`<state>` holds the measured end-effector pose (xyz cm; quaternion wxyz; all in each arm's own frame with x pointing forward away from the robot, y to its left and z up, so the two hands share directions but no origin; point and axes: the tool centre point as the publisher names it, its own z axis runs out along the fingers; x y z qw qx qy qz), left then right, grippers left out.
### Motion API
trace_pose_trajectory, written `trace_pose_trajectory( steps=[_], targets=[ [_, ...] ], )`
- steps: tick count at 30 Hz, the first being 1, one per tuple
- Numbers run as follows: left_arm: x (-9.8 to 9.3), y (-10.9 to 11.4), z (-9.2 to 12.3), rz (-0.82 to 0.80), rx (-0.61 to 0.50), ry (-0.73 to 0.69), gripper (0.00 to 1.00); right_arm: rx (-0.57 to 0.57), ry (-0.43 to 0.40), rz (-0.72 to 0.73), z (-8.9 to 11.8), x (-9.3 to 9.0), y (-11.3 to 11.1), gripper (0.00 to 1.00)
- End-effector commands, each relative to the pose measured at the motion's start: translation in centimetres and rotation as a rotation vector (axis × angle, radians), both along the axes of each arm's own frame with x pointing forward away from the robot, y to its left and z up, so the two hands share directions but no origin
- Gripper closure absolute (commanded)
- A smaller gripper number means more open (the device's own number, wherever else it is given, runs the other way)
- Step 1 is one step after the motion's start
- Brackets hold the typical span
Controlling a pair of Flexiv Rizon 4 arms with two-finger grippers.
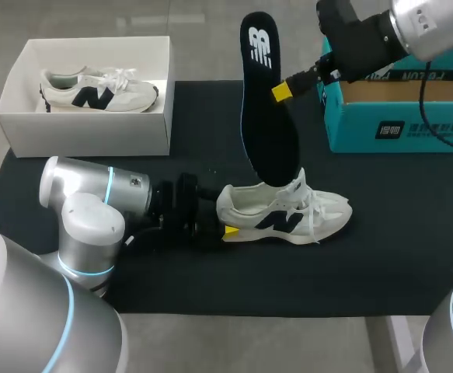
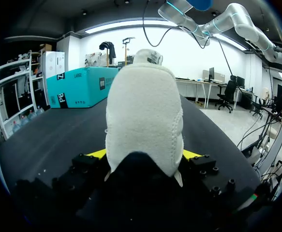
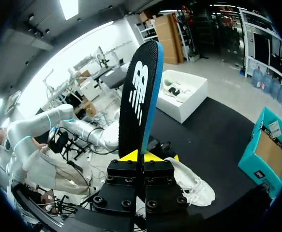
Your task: Take the shoe out of the shoebox, open the shoe tongue, remove and reinsert the insole, then place the shoe into the shoebox
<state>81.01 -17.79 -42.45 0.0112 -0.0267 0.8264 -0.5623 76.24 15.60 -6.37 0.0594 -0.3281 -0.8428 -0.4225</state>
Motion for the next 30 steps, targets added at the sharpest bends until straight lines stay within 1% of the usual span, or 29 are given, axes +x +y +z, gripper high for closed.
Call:
trace_pose_trajectory(
  steps=[1, 10, 15, 21, 30],
  targets=[
    [0.0, 0.0, 0.0, 0.001, -0.001, 0.000, 1.00, -0.004, -0.033, -0.055, 0.3, -2.8, -0.6, 1.00],
    [0.0, 0.0, 0.0, 0.001, -0.001, 0.000, 1.00, 0.026, -0.004, -0.107, 0.4, -6.4, 0.1, 1.00],
    [0.0, 0.0, 0.0, 0.001, -0.001, 0.000, 1.00, 0.050, 0.007, -0.133, 0.3, -7.8, 0.2, 1.00],
    [0.0, 0.0, 0.0, 0.001, -0.001, 0.000, 1.00, 0.080, -0.001, -0.145, 0.2, -8.4, -0.2, 1.00],
    [0.0, 0.0, 0.0, 0.001, -0.001, 0.000, 1.00, 0.071, 0.005, -0.088, -0.2, -8.4, -1.0, 1.00]
  ],
)
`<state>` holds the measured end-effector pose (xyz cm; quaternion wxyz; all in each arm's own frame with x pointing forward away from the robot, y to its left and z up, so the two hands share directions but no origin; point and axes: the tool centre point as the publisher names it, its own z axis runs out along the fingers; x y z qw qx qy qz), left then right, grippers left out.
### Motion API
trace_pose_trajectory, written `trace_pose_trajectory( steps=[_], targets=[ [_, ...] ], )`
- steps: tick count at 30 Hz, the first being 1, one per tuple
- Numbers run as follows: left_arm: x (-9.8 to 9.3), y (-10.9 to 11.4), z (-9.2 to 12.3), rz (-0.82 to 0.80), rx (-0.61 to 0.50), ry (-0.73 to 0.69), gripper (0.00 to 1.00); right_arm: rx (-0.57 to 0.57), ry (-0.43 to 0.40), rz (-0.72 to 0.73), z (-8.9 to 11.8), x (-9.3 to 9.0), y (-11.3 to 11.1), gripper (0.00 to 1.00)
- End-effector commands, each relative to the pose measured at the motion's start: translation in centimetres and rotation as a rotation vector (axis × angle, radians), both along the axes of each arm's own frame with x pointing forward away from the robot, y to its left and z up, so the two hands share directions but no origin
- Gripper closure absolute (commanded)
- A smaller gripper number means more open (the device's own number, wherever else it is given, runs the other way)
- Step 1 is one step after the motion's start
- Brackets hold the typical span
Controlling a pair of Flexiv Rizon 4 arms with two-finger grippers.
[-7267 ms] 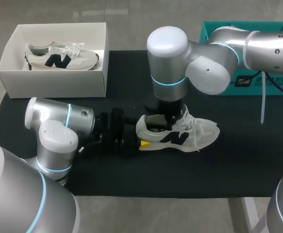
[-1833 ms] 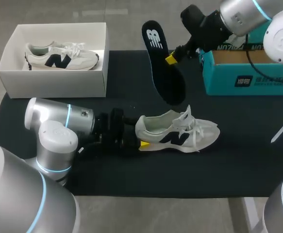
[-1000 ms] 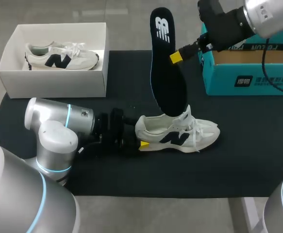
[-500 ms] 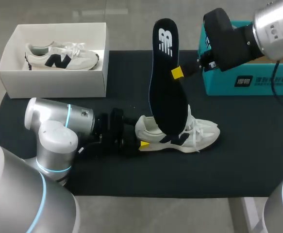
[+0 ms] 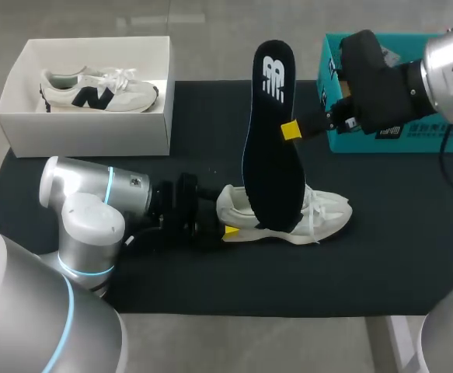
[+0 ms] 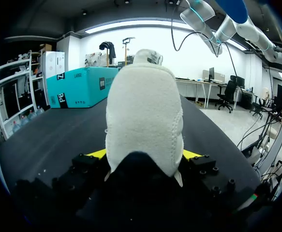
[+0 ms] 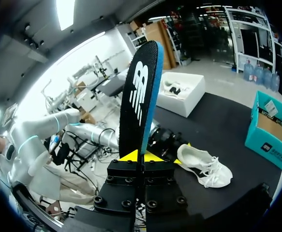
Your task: Take the shoe out of the shoebox, open the shoe tongue, remove and reinsert the insole, then place the shoe into the shoebox
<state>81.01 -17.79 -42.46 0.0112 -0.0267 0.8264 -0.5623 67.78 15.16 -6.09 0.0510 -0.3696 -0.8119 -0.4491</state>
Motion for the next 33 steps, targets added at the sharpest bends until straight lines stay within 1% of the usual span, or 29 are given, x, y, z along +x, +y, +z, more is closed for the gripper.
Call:
trace_pose_trajectory(
  steps=[1, 10, 33],
  targets=[
    [0.01, -0.04, -0.03, 0.001, -0.001, 0.000, 1.00, 0.010, -0.001, 0.015, -0.62, 0.18, -0.60, 1.00],
    [0.01, -0.04, -0.03, 0.001, -0.001, 0.000, 1.00, 0.008, 0.013, 0.052, -0.80, 0.33, -0.68, 1.00],
    [0.01, -0.04, -0.03, 0.001, -0.001, 0.000, 1.00, 0.008, 0.013, 0.052, -0.80, 0.33, -0.68, 1.00]
  ],
)
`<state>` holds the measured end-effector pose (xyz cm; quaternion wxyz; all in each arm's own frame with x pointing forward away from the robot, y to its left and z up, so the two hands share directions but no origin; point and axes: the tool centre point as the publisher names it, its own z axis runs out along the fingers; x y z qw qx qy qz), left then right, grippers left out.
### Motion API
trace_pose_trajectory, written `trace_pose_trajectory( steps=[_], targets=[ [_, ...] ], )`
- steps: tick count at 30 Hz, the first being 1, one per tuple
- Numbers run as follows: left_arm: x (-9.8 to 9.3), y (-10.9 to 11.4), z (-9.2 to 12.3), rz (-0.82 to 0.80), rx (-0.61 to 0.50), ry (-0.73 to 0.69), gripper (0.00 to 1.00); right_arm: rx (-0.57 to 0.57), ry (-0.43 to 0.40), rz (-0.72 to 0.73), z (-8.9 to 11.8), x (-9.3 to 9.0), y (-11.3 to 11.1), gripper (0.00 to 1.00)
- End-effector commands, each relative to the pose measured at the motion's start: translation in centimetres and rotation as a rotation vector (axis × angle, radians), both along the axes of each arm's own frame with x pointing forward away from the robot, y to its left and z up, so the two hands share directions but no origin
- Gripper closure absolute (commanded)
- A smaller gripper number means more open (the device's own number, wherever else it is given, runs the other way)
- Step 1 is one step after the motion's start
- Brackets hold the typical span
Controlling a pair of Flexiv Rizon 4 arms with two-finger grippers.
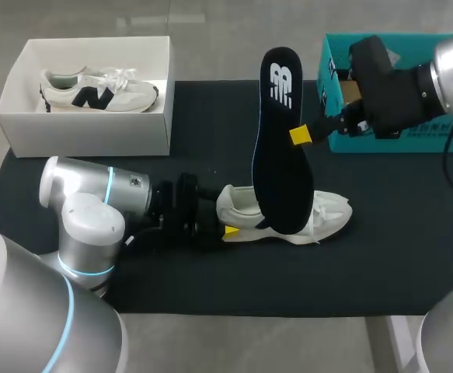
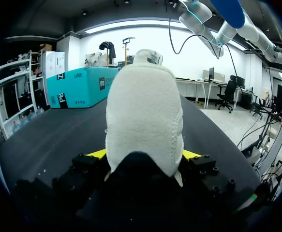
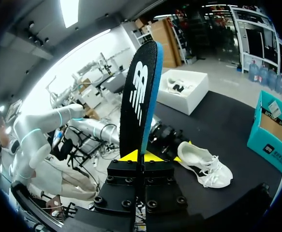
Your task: Take the shoe out of the shoebox, open the shoe tongue, remove and reinsert the insole, then place the shoe into the shoebox
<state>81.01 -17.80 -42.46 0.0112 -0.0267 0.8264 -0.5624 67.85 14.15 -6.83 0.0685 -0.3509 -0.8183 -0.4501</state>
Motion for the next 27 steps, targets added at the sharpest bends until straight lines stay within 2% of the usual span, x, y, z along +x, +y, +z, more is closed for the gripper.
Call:
trace_pose_trajectory(
  steps=[1, 7, 8, 9, 11, 12, 20, 27],
  targets=[
    [-0.3, 0.1, 0.0, 0.019, 0.015, -0.004, 1.00, -0.002, 0.002, 0.001, -0.1, 0.3, 0.3, 1.00],
    [-0.7, 0.7, 0.0, 0.072, 0.063, -0.001, 1.00, -0.002, 0.002, 0.001, -0.1, 0.3, 0.3, 1.00],
    [-0.8, 0.7, 0.0, 0.070, 0.062, 0.001, 0.92, -0.002, 0.002, 0.001, -0.1, 0.3, 0.3, 1.00],
    [-0.8, 0.8, 0.1, 0.072, 0.061, 0.002, 0.71, -0.002, 0.002, 0.001, -0.1, 0.3, 0.3, 1.00],
    [-0.8, 0.9, 0.1, 0.079, 0.088, 0.007, 0.11, -0.002, 0.002, 0.001, -0.1, 0.3, 0.3, 1.00],
    [-0.6, 0.9, 0.2, 0.073, 0.084, 0.003, 0.00, -0.002, 0.002, 0.001, -0.1, 0.3, 0.3, 1.00],
    [0.8, 0.9, 1.6, 0.066, 0.165, -0.022, 0.00, -0.002, 0.002, 0.001, -0.1, 0.3, 0.3, 1.00],
    [0.6, 0.3, 4.4, 0.008, 0.332, -0.066, 0.00, -0.002, 0.002, 0.001, -0.1, 0.3, 0.3, 1.00]
  ],
)
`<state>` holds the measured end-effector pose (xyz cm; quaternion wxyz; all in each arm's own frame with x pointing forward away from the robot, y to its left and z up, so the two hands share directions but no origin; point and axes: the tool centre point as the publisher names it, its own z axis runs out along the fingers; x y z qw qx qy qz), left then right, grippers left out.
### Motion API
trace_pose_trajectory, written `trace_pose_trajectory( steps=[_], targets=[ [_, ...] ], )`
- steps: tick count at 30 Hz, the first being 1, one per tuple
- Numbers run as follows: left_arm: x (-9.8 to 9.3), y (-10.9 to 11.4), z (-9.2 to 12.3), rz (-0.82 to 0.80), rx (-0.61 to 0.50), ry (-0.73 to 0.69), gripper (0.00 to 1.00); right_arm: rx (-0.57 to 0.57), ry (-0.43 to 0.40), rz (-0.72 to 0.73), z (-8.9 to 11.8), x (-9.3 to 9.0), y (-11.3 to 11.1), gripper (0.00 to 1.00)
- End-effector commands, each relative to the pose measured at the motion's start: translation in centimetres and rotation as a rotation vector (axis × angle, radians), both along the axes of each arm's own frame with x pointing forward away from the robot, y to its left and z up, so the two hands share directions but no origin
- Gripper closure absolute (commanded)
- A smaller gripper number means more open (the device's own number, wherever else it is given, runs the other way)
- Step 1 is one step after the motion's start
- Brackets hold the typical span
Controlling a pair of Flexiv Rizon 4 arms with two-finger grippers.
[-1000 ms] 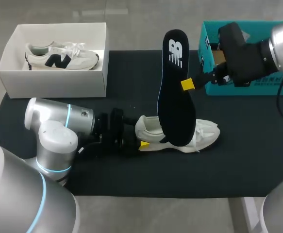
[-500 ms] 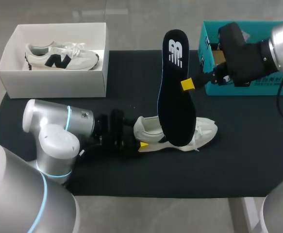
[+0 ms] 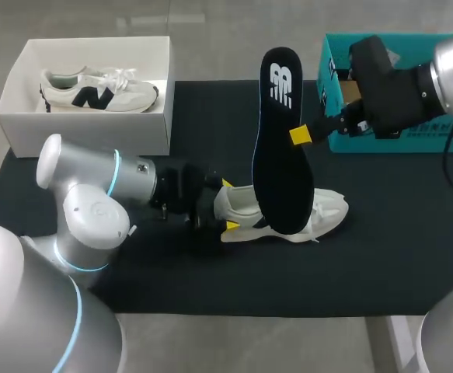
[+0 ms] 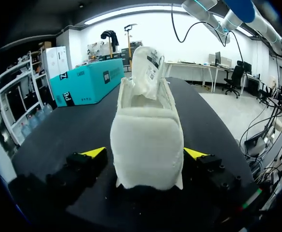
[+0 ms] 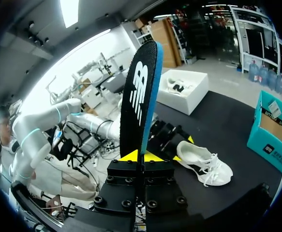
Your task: Take the shoe out of the shoebox, open the shoe tongue, remove and reinsert the insole, then place the shoe into the shoebox
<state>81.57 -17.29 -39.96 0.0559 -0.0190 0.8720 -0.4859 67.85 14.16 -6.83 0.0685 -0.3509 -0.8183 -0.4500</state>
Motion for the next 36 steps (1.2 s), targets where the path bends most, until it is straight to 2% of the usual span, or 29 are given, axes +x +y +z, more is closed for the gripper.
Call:
trace_pose_trajectory(
  steps=[1, 10, 17, 21, 25, 36],
  targets=[
    [-0.1, -0.3, 2.2, -0.030, 0.179, 0.017, 0.00, -0.002, 0.002, 0.001, -0.1, 0.3, 0.3, 1.00],
    [-1.0, -0.5, 4.7, -0.065, 0.387, 0.039, 0.00, -0.002, 0.002, 0.001, -0.1, 0.3, 0.3, 1.00],
    [-1.8, -0.7, 6.4, 0.035, 0.644, 0.007, 0.00, -0.002, 0.002, 0.001, -0.1, 0.3, 0.3, 1.00],
    [-2.0, -0.7, 7.0, 0.097, 0.735, 0.001, 0.00, -0.002, 0.002, 0.001, -0.1, 0.3, 0.3, 1.00],
    [-1.5, -0.4, 7.0, 0.207, 0.747, 0.009, 0.00, -0.002, 0.002, 0.001, -0.1, 0.3, 0.3, 1.00],
    [-1.5, -0.4, 7.0, 0.207, 0.747, 0.009, 0.00, -0.002, 0.002, 0.001, -0.1, 0.3, 0.3, 1.00]
  ],
)
